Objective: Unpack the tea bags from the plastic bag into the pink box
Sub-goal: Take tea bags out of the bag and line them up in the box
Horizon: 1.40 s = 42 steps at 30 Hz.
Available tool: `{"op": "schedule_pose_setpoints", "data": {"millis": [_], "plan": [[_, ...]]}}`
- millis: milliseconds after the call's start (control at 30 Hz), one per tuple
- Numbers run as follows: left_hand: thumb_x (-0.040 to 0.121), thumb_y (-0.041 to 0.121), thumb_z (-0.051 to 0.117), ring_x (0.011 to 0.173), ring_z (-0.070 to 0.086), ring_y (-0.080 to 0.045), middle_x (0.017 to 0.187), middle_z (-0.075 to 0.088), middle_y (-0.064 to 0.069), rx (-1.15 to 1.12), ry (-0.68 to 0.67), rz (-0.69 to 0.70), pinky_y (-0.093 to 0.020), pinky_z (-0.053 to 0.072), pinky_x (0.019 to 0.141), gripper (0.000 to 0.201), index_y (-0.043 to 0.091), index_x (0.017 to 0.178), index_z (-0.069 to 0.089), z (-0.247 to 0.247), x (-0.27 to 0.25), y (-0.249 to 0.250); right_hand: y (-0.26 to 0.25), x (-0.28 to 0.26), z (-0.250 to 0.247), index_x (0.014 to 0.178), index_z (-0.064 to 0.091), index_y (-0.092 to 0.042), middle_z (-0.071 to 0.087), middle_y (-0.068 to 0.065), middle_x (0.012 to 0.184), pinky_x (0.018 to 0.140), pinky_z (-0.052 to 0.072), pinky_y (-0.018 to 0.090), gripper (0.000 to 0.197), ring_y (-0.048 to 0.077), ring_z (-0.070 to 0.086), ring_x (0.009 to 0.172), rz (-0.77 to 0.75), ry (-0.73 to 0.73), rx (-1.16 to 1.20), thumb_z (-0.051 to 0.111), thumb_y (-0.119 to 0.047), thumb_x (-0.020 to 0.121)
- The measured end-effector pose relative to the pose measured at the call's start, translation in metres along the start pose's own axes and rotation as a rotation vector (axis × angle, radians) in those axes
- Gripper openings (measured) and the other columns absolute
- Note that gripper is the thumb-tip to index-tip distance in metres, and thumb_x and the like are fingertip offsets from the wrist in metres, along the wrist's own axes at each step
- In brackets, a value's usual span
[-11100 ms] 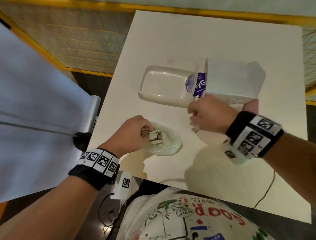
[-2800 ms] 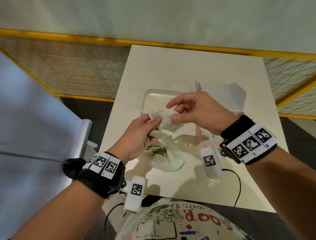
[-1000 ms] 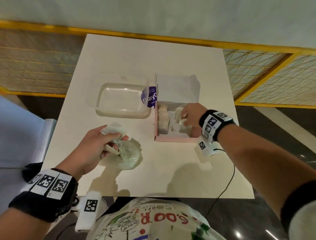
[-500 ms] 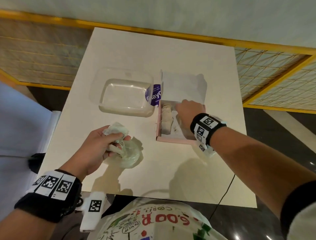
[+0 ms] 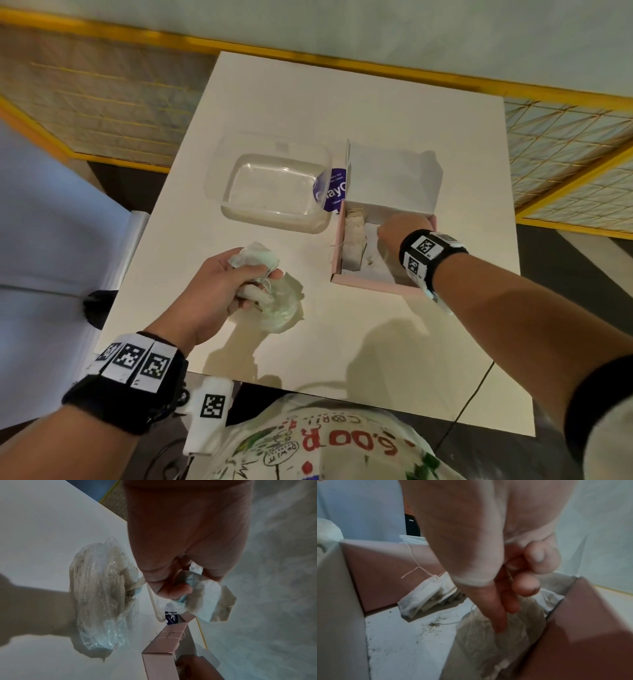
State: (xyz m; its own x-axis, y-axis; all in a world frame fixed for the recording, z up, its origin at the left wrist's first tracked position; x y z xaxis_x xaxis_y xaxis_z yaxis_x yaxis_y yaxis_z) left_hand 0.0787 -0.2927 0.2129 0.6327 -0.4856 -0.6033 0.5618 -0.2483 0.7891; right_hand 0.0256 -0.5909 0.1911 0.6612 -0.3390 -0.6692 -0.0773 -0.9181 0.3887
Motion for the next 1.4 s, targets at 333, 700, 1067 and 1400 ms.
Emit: {"op": "schedule_pose_setpoints", "data": {"millis": [333,700,1067,1400], "plan": [[0.096,0.005,0.059,0.056,0.052,-0.015,0.109,0.074,-0.025,0.086,-0.054,0.010,-0.028,0.034,0.052,0.029,0.013,0.123,0.064,0.001,-0.003,0.013,-0.017,-0.033,-0.043,0.107,0.065,-0.025,0.063,0.000,0.087,0.072,0.051,0.033,0.022,0.023,0.061,0.078,-0.132,0.399,0.554,0.054,-0.024,0.088],[0.095,-0.001,0.061,0.091,0.069,-0.037,0.102,0.077,-0.014,-0.006,-0.143,0.059,-0.034,0.044,0.061,0.035,0.013,0.128,0.058,-0.025,-0.010,0.027,-0.092,-0.072,-0.105,0.087,0.070,-0.011,0.064,-0.005,0.070,0.061,0.049,0.022,0.008,0.005,0.058,0.064,-0.462,0.211,1.435,0.076,-0.015,0.085],[0.081,-0.018,0.066,0.088,0.070,-0.032,0.114,0.073,-0.021,-0.272,-0.181,0.065,-0.034,0.062,0.082,0.062,0.009,0.135,0.051,-0.071,0.000,0.030,-0.111,-0.072,-0.105,0.096,0.052,-0.016,0.060,0.003,0.070,0.063,0.051,0.036,0.014,0.020,0.055,0.059,-0.369,0.722,1.296,0.052,-0.002,0.092],[0.095,-0.008,0.059,0.076,0.072,-0.020,0.092,0.074,-0.008,-0.302,-0.206,0.061,-0.032,0.064,0.072,0.031,0.009,0.120,0.062,-0.073,0.007,0.044,-0.127,-0.083,-0.107,0.088,0.075,-0.020,0.071,-0.001,0.076,0.070,0.052,0.028,0.016,0.008,0.063,0.070,-0.376,0.580,1.423,0.072,-0.036,0.087]]}}
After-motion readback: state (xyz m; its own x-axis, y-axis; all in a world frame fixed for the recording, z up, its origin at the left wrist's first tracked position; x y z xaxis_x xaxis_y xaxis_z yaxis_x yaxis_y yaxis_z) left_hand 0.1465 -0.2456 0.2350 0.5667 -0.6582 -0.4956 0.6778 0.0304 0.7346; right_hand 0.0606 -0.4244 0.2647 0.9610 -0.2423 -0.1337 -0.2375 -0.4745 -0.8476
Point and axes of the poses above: each hand's wrist, its own x-axis towards the middle knuckle, its own z-axis out of the palm, y = z × x, the point moved 1 cm from there along x, towards the middle knuckle
